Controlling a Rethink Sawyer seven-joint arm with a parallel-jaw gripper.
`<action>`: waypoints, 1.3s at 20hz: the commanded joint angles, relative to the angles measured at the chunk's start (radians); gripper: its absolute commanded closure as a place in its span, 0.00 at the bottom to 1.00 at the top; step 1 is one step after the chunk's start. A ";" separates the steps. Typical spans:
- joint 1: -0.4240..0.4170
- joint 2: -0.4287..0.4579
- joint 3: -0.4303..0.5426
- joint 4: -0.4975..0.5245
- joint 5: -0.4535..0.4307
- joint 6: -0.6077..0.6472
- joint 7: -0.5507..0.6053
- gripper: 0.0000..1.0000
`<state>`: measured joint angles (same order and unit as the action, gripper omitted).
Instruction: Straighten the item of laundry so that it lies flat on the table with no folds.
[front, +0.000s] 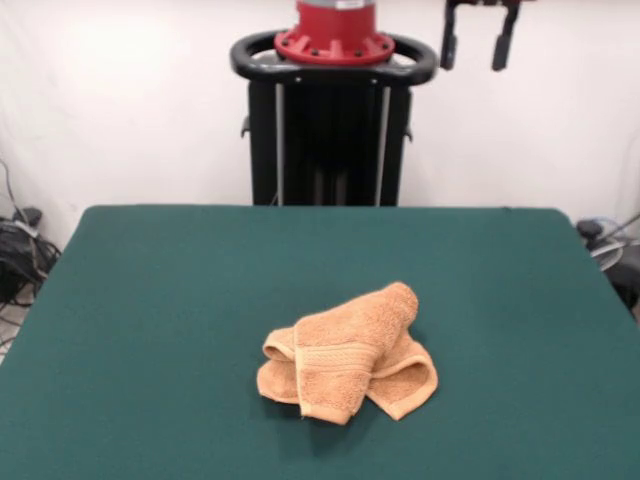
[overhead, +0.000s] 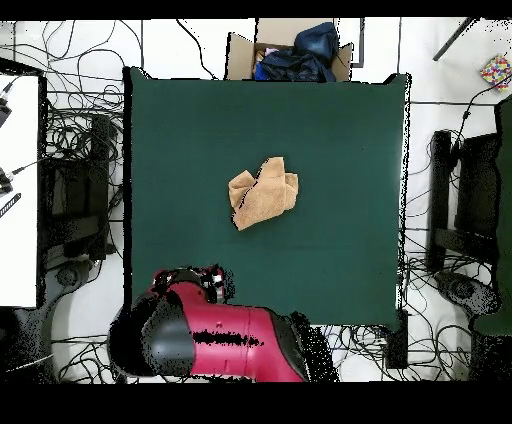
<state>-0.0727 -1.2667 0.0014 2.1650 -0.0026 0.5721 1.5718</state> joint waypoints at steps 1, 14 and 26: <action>-0.074 0.029 0.063 0.068 0.028 0.022 -0.001 0.00; -0.276 0.201 0.186 0.127 -0.112 -0.242 -0.041 0.00; -0.296 0.294 0.211 0.099 -0.217 -0.312 0.037 0.00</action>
<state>-0.3670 -1.0662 0.1206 2.2235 -0.1590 0.2882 1.5718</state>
